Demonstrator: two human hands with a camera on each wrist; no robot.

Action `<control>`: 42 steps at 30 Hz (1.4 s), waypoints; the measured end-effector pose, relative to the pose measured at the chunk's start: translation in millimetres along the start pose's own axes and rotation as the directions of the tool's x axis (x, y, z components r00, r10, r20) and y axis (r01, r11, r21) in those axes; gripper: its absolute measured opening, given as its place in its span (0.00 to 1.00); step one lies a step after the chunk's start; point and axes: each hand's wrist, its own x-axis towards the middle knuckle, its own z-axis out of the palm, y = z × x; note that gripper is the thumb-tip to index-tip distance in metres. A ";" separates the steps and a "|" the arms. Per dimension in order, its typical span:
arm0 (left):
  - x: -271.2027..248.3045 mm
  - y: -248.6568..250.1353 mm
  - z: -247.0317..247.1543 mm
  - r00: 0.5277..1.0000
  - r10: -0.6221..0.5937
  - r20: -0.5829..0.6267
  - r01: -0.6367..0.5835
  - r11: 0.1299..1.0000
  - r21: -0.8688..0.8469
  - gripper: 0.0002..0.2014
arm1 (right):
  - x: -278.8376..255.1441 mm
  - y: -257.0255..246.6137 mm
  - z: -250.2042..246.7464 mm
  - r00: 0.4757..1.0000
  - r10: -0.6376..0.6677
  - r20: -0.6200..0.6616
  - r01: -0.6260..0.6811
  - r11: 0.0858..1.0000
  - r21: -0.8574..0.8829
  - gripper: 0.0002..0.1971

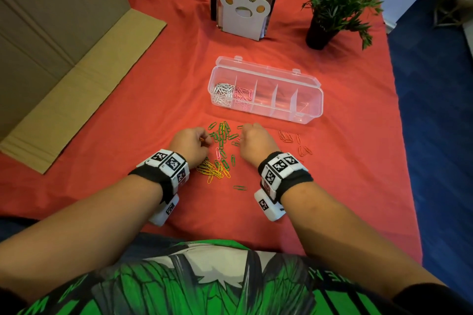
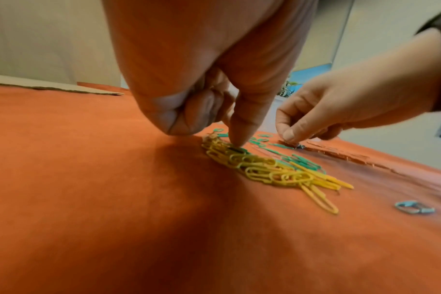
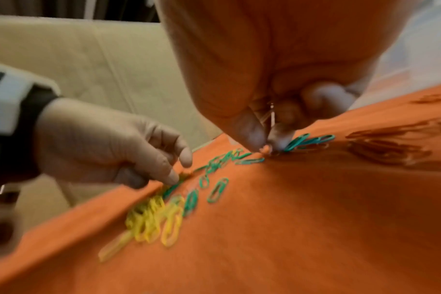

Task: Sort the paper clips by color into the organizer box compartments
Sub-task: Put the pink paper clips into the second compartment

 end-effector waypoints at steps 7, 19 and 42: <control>-5.9 7.9 1.1 0.996 0.083 0.034 -0.087 0.981 0.175 0.12 | -7.4 -7.6 0.2 0.955 0.222 0.199 -0.291 0.550 0.783 0.14; -1.5 19.1 7.7 0.994 0.060 0.094 -0.088 0.938 0.335 0.07 | -20.8 7.3 -22.3 0.873 0.145 0.467 -0.446 -0.154 0.882 0.10; -2.0 45.7 -7.4 0.952 -0.013 0.306 0.138 0.912 -0.388 0.08 | -35.8 28.7 -39.6 0.908 0.300 0.294 -0.348 0.144 0.927 0.13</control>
